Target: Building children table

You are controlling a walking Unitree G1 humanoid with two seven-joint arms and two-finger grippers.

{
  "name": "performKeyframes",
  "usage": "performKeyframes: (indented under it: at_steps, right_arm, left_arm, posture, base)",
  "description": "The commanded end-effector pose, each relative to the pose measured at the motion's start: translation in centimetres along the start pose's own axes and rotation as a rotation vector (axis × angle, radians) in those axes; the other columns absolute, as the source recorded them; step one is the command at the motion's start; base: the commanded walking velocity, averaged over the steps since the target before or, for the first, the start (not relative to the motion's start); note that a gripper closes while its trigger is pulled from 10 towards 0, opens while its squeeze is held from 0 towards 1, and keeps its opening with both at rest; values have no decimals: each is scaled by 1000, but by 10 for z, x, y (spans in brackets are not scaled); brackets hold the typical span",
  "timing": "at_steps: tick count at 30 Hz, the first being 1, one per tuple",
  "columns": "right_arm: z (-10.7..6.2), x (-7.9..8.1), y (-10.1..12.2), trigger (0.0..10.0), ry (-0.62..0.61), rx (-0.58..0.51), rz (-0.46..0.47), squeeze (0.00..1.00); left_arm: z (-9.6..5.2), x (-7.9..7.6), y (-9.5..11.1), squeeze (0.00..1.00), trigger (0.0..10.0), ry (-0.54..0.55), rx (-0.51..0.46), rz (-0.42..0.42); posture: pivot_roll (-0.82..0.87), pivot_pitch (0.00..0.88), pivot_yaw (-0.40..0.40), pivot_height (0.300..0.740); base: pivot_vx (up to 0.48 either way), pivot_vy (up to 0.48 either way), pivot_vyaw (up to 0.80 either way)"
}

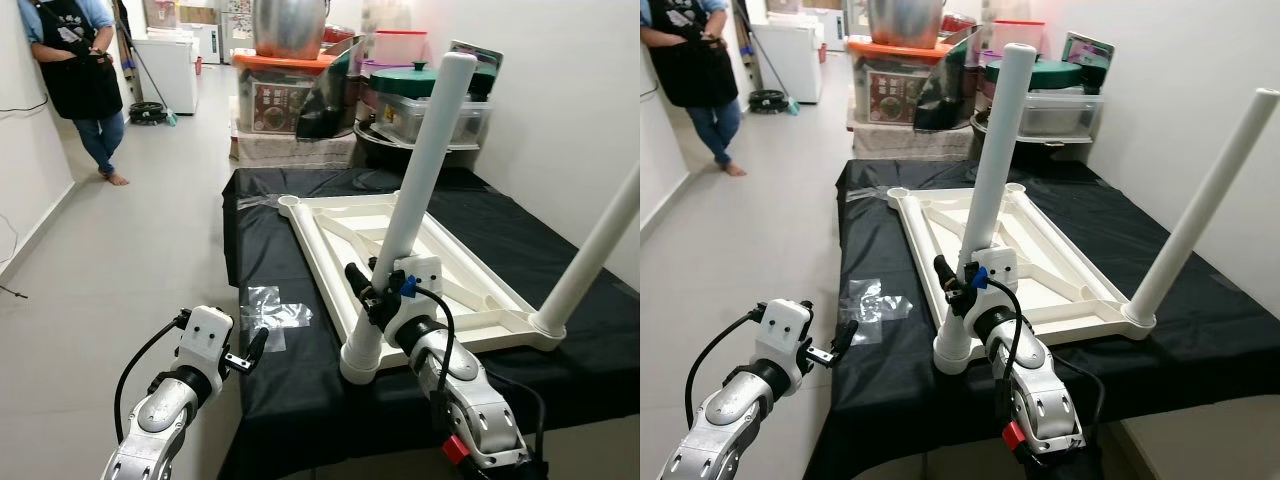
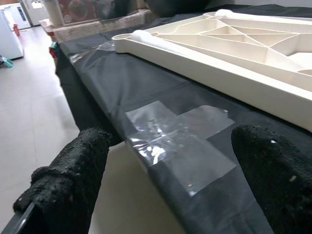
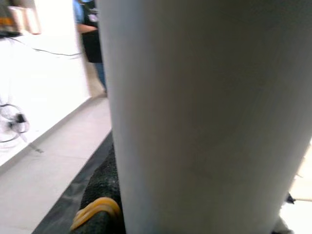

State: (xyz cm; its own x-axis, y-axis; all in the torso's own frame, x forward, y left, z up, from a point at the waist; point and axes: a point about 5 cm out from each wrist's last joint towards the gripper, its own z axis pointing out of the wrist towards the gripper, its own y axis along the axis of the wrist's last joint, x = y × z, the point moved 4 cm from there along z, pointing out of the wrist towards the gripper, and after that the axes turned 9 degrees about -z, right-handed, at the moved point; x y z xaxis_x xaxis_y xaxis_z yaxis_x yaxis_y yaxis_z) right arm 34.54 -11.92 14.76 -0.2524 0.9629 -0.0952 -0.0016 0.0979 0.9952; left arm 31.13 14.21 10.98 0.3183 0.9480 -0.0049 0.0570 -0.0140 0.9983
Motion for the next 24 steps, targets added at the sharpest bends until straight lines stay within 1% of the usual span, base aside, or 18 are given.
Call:
performKeyframes:
  at_steps: [1, 3, 4, 7, 8, 10, 11, 14, 16, 17, 18, 19, 20, 21, 22, 24]
  right_arm:
    - [-23, -28, -83, 10000, -161, 349, -3, 0]
    - [-25, -32, -85, 10000, -198, 370, -15, 0]
    - [-25, -32, -85, 10000, -198, 370, -15, 0]
    - [-27, -50, -89, 10000, -312, 402, -18, 0]
    - [-27, -50, -89, 10000, -312, 402, -18, 0]
    - [-31, -68, -89, 10000, -424, 413, -17, 0]
    - [-32, -74, -89, 10000, -455, 415, -20, 0]
    - [-32, -74, -89, 10000, -455, 415, -20, 0]
    - [-34, -80, -89, 10000, -493, 420, -31, 0]
    - [-34, -80, -89, 10000, -493, 420, -31, 0]
    - [-38, -88, -90, 10000, -547, 431, -38, 0]
    - [-38, -88, -90, 10000, -547, 431, -38, 0]
    - [-41, -94, -91, 10000, -588, 440, -48, 0]
    - [-44, -101, -92, 10000, -632, 440, -38, 0]
    - [-46, -104, -91, 10000, -663, 436, -24, 0]
    - [-46, -106, -90, 10000, -682, 426, -12, 0]
  left_arm:
    - [0, -1, -2, 0, 10000, 0, 4, 3]
    - [1, -1, -3, 0, 10000, 1, 4, 4]
    - [1, -1, -3, 0, 10000, 1, 4, 4]
    - [2, -1, -3, 0, 10000, 8, 4, 8]
    - [2, -1, -3, 0, 10000, 8, 4, 8]
    - [2, 1, -3, 0, 10000, 16, 5, 10]
    - [2, 1, -3, 0, 10000, 19, 5, 10]
    - [2, 1, -3, 0, 10000, 19, 5, 10]
    - [2, 2, -4, 0, 10000, 23, 6, 11]
    - [2, 2, -4, 0, 10000, 23, 6, 11]
    - [2, 2, -4, 0, 10000, 28, 9, 14]
    - [2, 2, -4, 0, 10000, 28, 9, 14]
    - [3, 3, -5, 0, 10000, 32, 10, 16]
    - [3, 4, -5, 0, 10000, 36, 11, 17]
    - [3, 4, -5, 0, 10000, 38, 11, 18]
    - [4, 4, -5, 0, 10000, 40, 11, 18]
  posture:
    - [70, 0, -75, 740]
    - [70, 0, -75, 740]
    - [70, 0, -75, 740]
    - [71, 0, -77, 740]
    - [71, 0, -77, 740]
    - [72, 0, -78, 740]
    - [72, 0, -78, 740]
    - [72, 0, -78, 740]
    - [71, 0, -78, 740]
    - [71, 0, -78, 740]
    - [69, 0, -77, 740]
    - [69, 0, -77, 740]
    - [69, 0, -77, 740]
    - [69, 0, -76, 740]
    - [69, 0, -76, 740]
    - [69, 0, -76, 740]
  base:
    - [0, 0, 0]
    - [0, 0, 0]
    - [0, 0, 0]
    - [0, 0, 0]
    - [0, 0, 0]
    - [0, 0, 0]
    - [0, 0, 0]
    - [0, 0, 0]
    - [0, 0, 0]
    - [0, 0, 0]
    - [0, 0, 0]
    - [0, 0, 0]
    - [0, 0, 0]
    - [0, 0, 0]
    - [0, 0, 0]
    - [0, 0, 0]
